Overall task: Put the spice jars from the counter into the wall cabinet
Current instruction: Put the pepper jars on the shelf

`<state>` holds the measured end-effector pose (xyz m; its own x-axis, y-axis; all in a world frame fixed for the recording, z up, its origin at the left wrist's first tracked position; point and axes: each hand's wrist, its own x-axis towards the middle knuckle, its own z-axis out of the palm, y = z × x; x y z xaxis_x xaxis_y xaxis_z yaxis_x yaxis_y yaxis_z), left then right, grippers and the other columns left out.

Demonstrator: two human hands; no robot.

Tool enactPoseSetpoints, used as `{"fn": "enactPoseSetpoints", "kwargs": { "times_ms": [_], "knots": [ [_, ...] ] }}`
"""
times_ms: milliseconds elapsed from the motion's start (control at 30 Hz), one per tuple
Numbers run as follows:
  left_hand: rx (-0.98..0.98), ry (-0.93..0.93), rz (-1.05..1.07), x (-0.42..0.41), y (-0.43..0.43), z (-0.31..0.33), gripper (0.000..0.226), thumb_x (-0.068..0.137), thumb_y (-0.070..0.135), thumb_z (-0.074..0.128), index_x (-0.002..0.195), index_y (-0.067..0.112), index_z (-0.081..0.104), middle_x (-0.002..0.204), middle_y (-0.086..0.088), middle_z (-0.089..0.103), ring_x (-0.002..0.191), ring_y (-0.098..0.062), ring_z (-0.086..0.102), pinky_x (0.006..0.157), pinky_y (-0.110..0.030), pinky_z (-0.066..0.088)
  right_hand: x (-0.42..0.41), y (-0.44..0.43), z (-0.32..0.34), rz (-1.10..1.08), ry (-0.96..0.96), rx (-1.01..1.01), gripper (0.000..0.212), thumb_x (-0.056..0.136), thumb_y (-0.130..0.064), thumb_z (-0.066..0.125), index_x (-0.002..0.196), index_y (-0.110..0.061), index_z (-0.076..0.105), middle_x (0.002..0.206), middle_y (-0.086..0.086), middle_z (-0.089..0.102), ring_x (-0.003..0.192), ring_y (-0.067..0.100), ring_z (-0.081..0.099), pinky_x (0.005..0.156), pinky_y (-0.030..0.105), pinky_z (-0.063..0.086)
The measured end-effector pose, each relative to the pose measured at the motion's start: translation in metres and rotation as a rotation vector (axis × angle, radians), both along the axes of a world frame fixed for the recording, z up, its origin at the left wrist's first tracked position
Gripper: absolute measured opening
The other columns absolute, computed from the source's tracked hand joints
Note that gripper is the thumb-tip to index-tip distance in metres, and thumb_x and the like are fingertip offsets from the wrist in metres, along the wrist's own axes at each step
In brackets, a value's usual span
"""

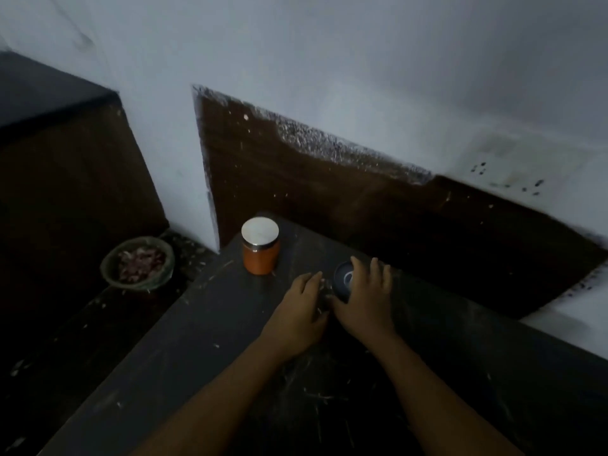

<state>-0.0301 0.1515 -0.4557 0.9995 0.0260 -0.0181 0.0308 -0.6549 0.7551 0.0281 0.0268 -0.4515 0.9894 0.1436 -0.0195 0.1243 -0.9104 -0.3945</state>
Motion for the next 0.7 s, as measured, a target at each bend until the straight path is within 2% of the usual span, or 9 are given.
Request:
{"fn": "enactPoseSetpoints", "kwargs": {
  "times_ms": [100,167,267,367,500,600,667,700],
  "knots": [
    [-0.051,0.047,-0.055,0.013,-0.007,-0.024,0.071,0.087,0.023,0.057,0.146,0.015,0.019,0.152,-0.006,0.023,0.135,-0.018,0.032,0.109,-0.028,0.032,0.014,-0.01,-0.024,-0.044,0.075,-0.029,0.094,0.075,-0.053,0.064,0.147,-0.03,0.008,0.157,0.011,-0.003,0.143,0.034,-0.009,0.113,0.048,0.015],
    [-0.081,0.061,-0.086,0.023,-0.014,-0.036,0.073,0.086,0.02,0.057,0.146,0.014,0.017,0.151,-0.007,0.023,0.134,-0.018,0.033,0.106,-0.021,0.029,0.021,-0.018,-0.037,-0.053,0.1,-0.01,0.096,0.075,-0.052,0.066,0.146,-0.035,0.004,0.157,0.011,-0.008,0.142,0.035,-0.009,0.113,0.049,0.016],
    [-0.108,0.082,-0.087,0.037,-0.024,-0.05,0.08,0.083,0.016,0.058,0.147,0.013,0.01,0.153,-0.009,0.018,0.139,-0.019,0.025,0.108,-0.02,0.021,0.028,-0.025,-0.053,-0.03,0.162,0.135,0.093,0.077,-0.045,0.068,0.144,-0.041,0.004,0.156,0.007,-0.013,0.143,0.035,0.005,0.11,0.046,0.025],
    [-0.116,0.1,-0.101,0.043,-0.03,-0.06,0.089,0.082,0.016,0.058,0.148,0.01,-0.001,0.155,-0.011,0.011,0.142,-0.018,0.014,0.11,-0.02,0.015,0.032,-0.025,-0.062,-0.01,0.178,0.257,0.085,0.08,-0.038,0.067,0.144,-0.038,0.011,0.153,0.003,-0.002,0.137,0.029,0.026,0.104,0.035,0.036],
    [-0.147,0.066,-0.094,0.043,-0.034,-0.063,0.096,0.079,0.019,0.064,0.148,0.009,-0.002,0.155,-0.009,0.013,0.142,-0.014,0.012,0.108,-0.016,0.014,0.032,-0.029,-0.061,-0.034,0.145,0.266,0.081,0.08,-0.04,0.067,0.144,-0.033,0.018,0.149,0.004,0.012,0.132,0.026,0.035,0.103,0.033,0.04],
    [-0.175,0.013,-0.112,0.04,-0.036,-0.052,0.099,0.074,0.023,0.068,0.147,0.024,0.0,0.155,-0.002,0.016,0.139,-0.003,0.014,0.108,-0.016,0.017,0.027,-0.036,-0.044,-0.072,0.093,0.332,0.082,0.074,-0.045,0.07,0.141,-0.031,0.026,0.143,0.005,0.024,0.128,0.023,0.039,0.096,0.025,0.039],
    [-0.212,-0.069,-0.105,0.034,-0.038,-0.039,0.1,0.071,0.031,0.069,0.141,0.041,-0.002,0.151,0.011,0.019,0.133,0.008,0.016,0.108,-0.015,0.022,0.025,-0.04,-0.024,-0.124,0.051,0.404,0.087,0.066,-0.05,0.074,0.138,-0.032,0.029,0.14,0.002,0.034,0.125,0.019,0.042,0.092,0.025,0.039],
    [-0.221,-0.119,-0.097,0.03,-0.041,-0.028,0.099,0.07,0.036,0.069,0.137,0.049,-0.003,0.147,0.02,0.02,0.131,0.01,0.018,0.109,-0.019,0.026,0.022,-0.043,-0.011,-0.151,0.03,0.449,0.09,0.062,-0.053,0.075,0.137,-0.032,0.03,0.138,0.0,0.039,0.123,0.018,0.044,0.092,0.028,0.041]
  ]
}}
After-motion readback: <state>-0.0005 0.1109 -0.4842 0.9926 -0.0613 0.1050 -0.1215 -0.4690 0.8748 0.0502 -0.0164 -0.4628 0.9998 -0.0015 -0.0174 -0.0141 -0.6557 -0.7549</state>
